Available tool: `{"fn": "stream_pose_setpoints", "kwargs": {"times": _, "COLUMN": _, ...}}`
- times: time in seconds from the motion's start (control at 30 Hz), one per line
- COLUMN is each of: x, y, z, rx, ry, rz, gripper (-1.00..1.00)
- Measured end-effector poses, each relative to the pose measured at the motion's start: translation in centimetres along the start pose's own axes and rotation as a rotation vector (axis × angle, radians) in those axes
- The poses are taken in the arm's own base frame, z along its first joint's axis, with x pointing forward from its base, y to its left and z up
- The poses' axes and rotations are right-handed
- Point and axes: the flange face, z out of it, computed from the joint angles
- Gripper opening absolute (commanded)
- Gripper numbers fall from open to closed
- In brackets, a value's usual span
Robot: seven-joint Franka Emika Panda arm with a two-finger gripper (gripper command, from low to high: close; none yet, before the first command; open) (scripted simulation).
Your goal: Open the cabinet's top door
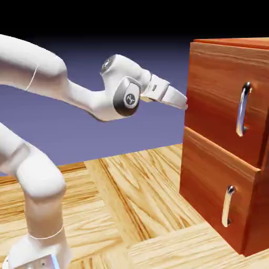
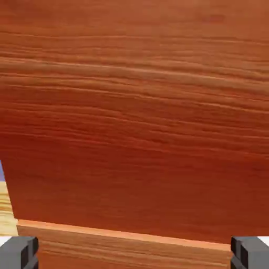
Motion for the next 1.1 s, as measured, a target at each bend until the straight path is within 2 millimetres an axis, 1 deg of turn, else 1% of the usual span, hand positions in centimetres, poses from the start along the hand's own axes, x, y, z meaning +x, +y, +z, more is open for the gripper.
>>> {"fn": "stream_pose_setpoints", "kwargs": {"times": 0.13, "x": 1.3, "y": -0.6, "z": -1.4, "rx": 0.046, "ry": 0.046, "rz": -0.006, "gripper": 0.0}}
{"fn": "stream_pose_setpoints", "kwargs": {"times": 0.27, "x": 2.6, "y": -0.8, "z": -2.6, "rx": 0.091, "ry": 0.091, "rz": -0.008, "gripper": 0.0}}
{"fn": "stream_pose_setpoints", "kwargs": {"times": 0.53, "x": 5.1, "y": 0.1, "z": -4.2, "rx": 0.17, "ry": 0.176, "rz": -0.003, "gripper": 0.0}}
{"fn": "stream_pose_setpoints", "kwargs": {"times": 0.7, "x": 6.6, "y": 1.4, "z": -4.7, "rx": 0.213, "ry": 0.224, "rz": 0.006, "gripper": 0.0}}
{"fn": "stream_pose_setpoints", "kwargs": {"times": 0.83, "x": 7.7, "y": 2.9, "z": -4.6, "rx": 0.243, "ry": 0.258, "rz": 0.016, "gripper": 0.0}}
{"fn": "stream_pose_setpoints", "kwargs": {"times": 1.1, "x": 9.6, "y": 6.6, "z": -3.2, "rx": 0.291, "ry": 0.315, "rz": 0.039, "gripper": 0.0}}
